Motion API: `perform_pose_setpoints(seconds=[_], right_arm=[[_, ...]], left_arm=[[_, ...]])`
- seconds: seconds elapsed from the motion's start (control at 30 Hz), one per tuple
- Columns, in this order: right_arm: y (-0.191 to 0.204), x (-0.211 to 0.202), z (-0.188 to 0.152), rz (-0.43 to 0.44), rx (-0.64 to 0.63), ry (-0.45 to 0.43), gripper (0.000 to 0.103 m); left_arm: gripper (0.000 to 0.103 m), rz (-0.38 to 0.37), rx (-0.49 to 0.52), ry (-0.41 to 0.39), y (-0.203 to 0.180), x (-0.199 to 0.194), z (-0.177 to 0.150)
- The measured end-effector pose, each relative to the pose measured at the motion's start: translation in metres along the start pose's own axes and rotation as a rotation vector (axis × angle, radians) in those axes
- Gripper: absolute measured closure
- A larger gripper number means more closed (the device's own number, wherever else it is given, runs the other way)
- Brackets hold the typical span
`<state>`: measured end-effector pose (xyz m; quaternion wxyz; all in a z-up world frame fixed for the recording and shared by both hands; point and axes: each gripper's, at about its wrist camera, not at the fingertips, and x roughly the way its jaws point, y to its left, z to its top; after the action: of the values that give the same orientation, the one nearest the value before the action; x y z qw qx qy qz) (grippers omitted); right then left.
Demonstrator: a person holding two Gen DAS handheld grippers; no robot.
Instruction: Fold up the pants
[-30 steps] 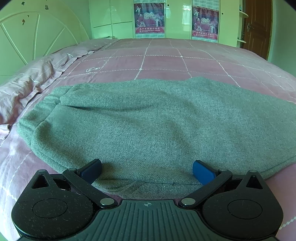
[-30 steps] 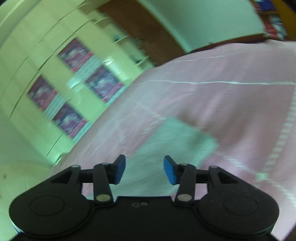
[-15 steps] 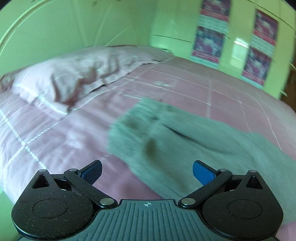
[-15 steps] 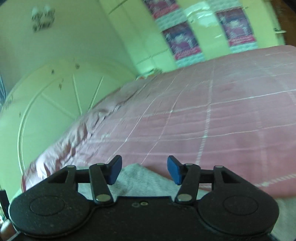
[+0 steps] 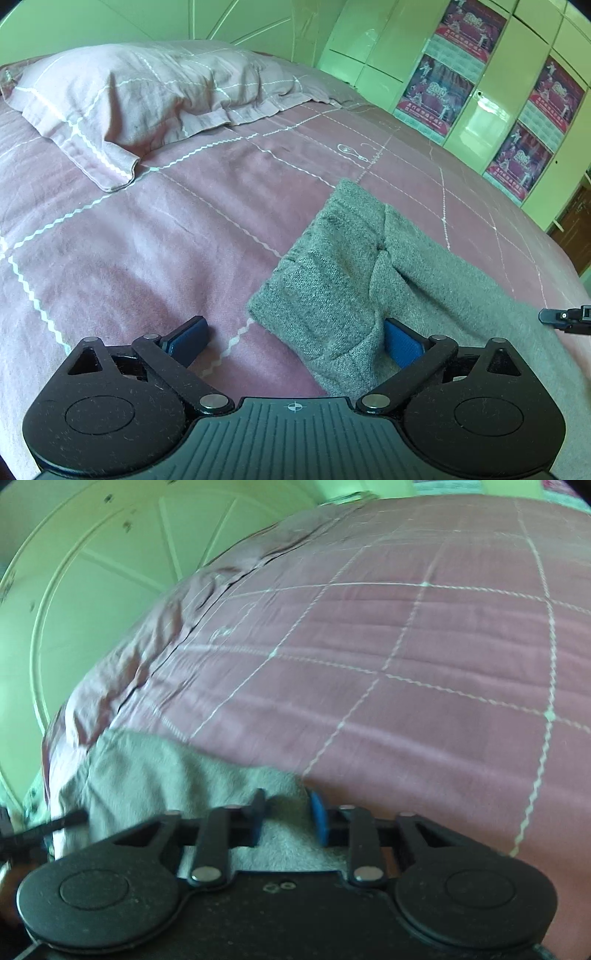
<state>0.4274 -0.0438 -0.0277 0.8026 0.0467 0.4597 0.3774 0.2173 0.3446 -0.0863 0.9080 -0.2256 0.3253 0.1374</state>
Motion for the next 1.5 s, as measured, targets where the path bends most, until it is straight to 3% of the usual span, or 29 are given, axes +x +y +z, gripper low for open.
perform_pose_setpoints(seconds=[0.17, 0.3, 0.33, 0.4, 0.43, 0.47, 0.5, 0.57, 0.67, 0.73, 0.83, 0.93, 1.0, 1.1, 1.17, 1.23, 1.3, 1.33, 1.4, 1.43, 1.47, 1.5], right_arm=[[0.012, -0.008, -0.002, 0.082, -0.062, 0.016, 0.094], [0.011, 0.015, 0.002, 0.005, -0.031, 0.011, 0.078], [0.011, 0.020, 0.002, -0.003, -0.020, 0.006, 0.078], [0.015, 0.026, 0.004, -0.016, -0.019, -0.009, 0.097], [0.021, 0.025, 0.005, -0.058, -0.054, -0.032, 0.103], [0.025, 0.018, 0.007, -0.064, -0.058, -0.082, 0.103], [0.025, 0.008, 0.009, -0.055, -0.040, -0.142, 0.103], [0.020, -0.001, 0.010, -0.062, 0.004, -0.205, 0.103], [-0.003, 0.034, -0.006, -0.193, 0.028, -0.065, 0.103], [-0.011, 0.031, -0.010, -0.165, 0.100, -0.113, 0.103], [-0.006, -0.006, -0.015, -0.191, 0.148, -0.256, 0.096], [-0.005, -0.065, -0.033, -0.171, 0.161, -0.374, 0.093], [0.003, -0.095, -0.055, -0.222, 0.124, -0.388, 0.084], [0.008, -0.112, -0.093, -0.276, 0.089, -0.330, 0.066], [0.005, -0.116, -0.117, -0.312, 0.066, -0.274, 0.068], [-0.013, -0.118, -0.133, -0.420, 0.086, -0.229, 0.071], [-0.049, -0.133, -0.150, -0.487, 0.217, -0.280, 0.083], [-0.063, -0.149, -0.156, -0.512, 0.279, -0.310, 0.097], [-0.080, -0.190, -0.174, -0.644, 0.403, -0.397, 0.095], [-0.083, -0.210, -0.184, -0.638, 0.462, -0.452, 0.082], [-0.084, -0.232, -0.196, -0.608, 0.500, -0.515, 0.076], [-0.079, -0.254, -0.211, -0.603, 0.507, -0.580, 0.076]], left_arm=[[0.004, -0.007, 0.016, -0.006, 0.000, -0.003, -0.001], [0.004, -0.007, 0.009, -0.033, 0.000, -0.007, -0.004], [0.004, -0.007, 0.002, -0.045, 0.000, -0.008, -0.005], [0.004, -0.008, -0.006, -0.050, 0.001, -0.008, -0.005], [0.011, -0.007, 0.007, -0.051, 0.001, -0.009, -0.005], [0.034, -0.029, 0.024, -0.064, 0.000, -0.011, -0.003], [0.037, -0.037, 0.036, -0.071, -0.004, -0.015, -0.002], [0.036, -0.010, 0.084, -0.083, -0.011, -0.015, -0.003], [0.031, -0.020, 0.081, -0.074, -0.005, -0.008, -0.011], [0.031, -0.034, 0.072, -0.073, -0.002, -0.009, -0.011], [0.024, -0.036, 0.087, -0.066, -0.003, -0.011, -0.010], [0.003, -0.025, 0.077, -0.066, -0.001, -0.021, -0.011], [0.000, 0.010, 0.100, -0.091, -0.008, -0.033, -0.014], [0.000, 0.016, 0.146, -0.145, -0.029, -0.051, -0.021], [0.000, -0.008, 0.196, -0.172, -0.049, -0.058, -0.027], [0.000, -0.029, 0.251, -0.149, -0.069, -0.058, -0.032], [0.000, -0.014, 0.278, -0.113, -0.083, -0.055, -0.037], [0.000, -0.012, 0.281, -0.099, -0.086, -0.056, -0.040], [0.000, -0.006, 0.271, -0.082, -0.089, -0.057, -0.044], [0.000, 0.001, 0.271, -0.081, -0.090, -0.059, -0.046], [0.000, 0.010, 0.274, -0.084, -0.092, -0.063, -0.048], [0.000, 0.024, 0.273, -0.094, -0.093, -0.067, -0.050]])
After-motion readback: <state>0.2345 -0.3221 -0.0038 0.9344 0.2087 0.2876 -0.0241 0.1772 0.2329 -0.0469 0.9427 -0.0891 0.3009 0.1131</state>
